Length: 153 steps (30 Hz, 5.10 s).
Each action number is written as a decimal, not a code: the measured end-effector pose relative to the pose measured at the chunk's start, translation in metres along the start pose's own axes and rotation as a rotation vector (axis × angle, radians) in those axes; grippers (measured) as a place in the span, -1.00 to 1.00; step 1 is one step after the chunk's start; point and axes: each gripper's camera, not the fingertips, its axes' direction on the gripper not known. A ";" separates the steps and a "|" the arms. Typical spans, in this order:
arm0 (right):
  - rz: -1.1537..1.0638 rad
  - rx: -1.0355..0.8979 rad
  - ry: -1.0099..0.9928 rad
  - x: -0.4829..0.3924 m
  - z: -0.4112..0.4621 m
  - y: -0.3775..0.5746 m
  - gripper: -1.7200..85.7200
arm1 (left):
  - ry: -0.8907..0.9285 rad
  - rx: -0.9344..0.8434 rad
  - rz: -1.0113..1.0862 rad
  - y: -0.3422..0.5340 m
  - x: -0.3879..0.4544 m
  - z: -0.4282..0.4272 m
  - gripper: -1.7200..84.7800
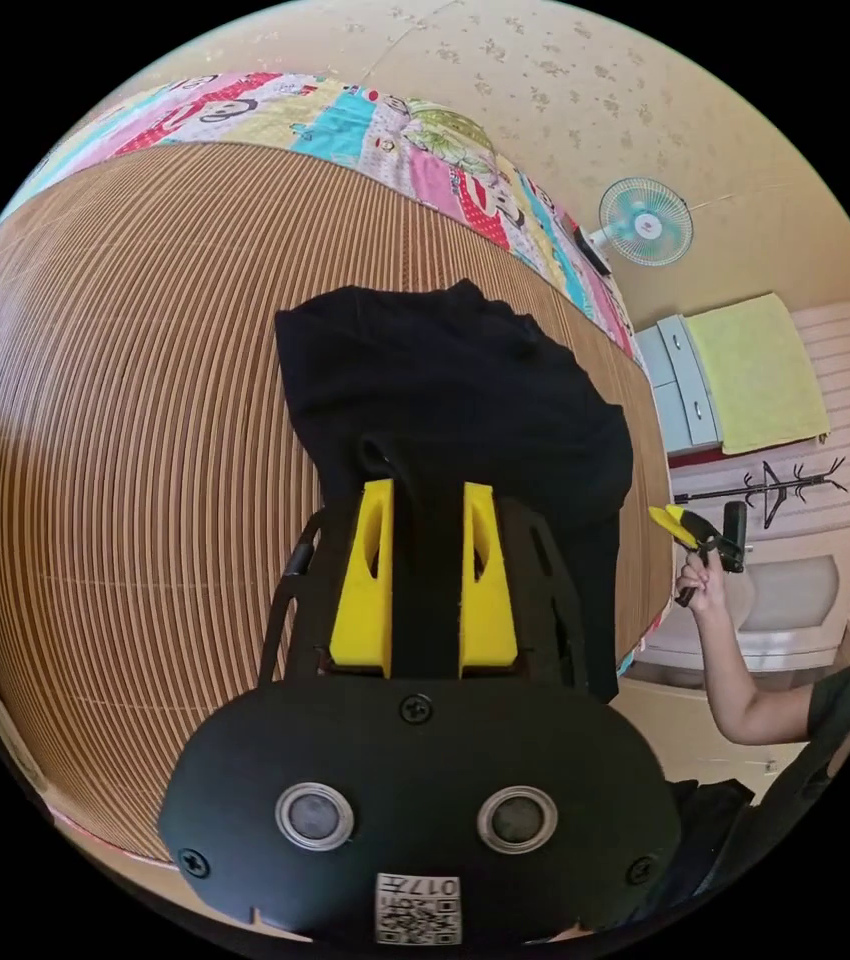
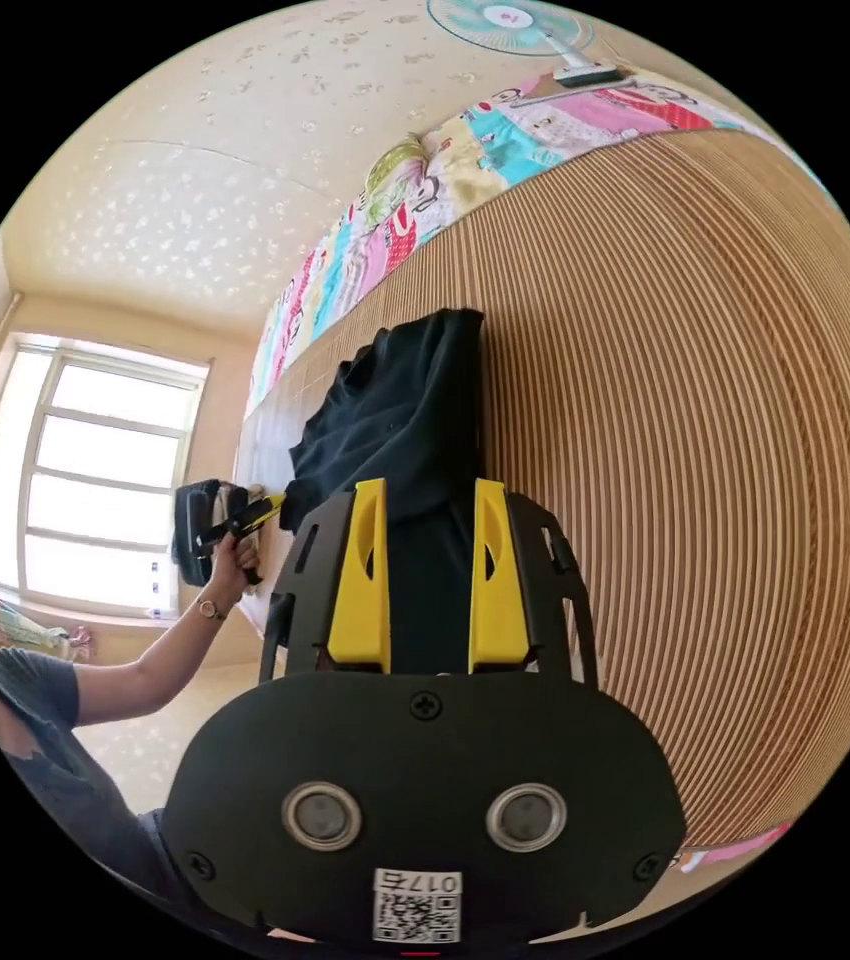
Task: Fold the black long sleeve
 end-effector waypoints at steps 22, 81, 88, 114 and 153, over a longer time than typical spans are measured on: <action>0.269 0.187 0.115 0.031 0.093 -0.083 -0.79 | 0.032 0.075 -0.246 -0.033 -0.066 -0.068 -0.85; 0.407 0.352 -0.853 0.128 0.020 0.067 -0.90 | 0.924 0.448 -0.465 0.096 -0.244 -0.242 -0.87; 0.461 0.381 -0.822 0.137 0.053 0.060 -0.88 | 0.849 0.461 -0.549 0.089 -0.245 -0.191 -0.86; -0.420 -0.567 -0.166 -0.277 0.263 0.064 -0.51 | -0.063 0.066 -0.237 0.192 -0.064 -0.095 -0.81; 0.009 -0.380 -0.520 0.102 0.063 0.039 -0.60 | 0.465 -0.369 -0.130 0.022 0.021 0.158 -0.61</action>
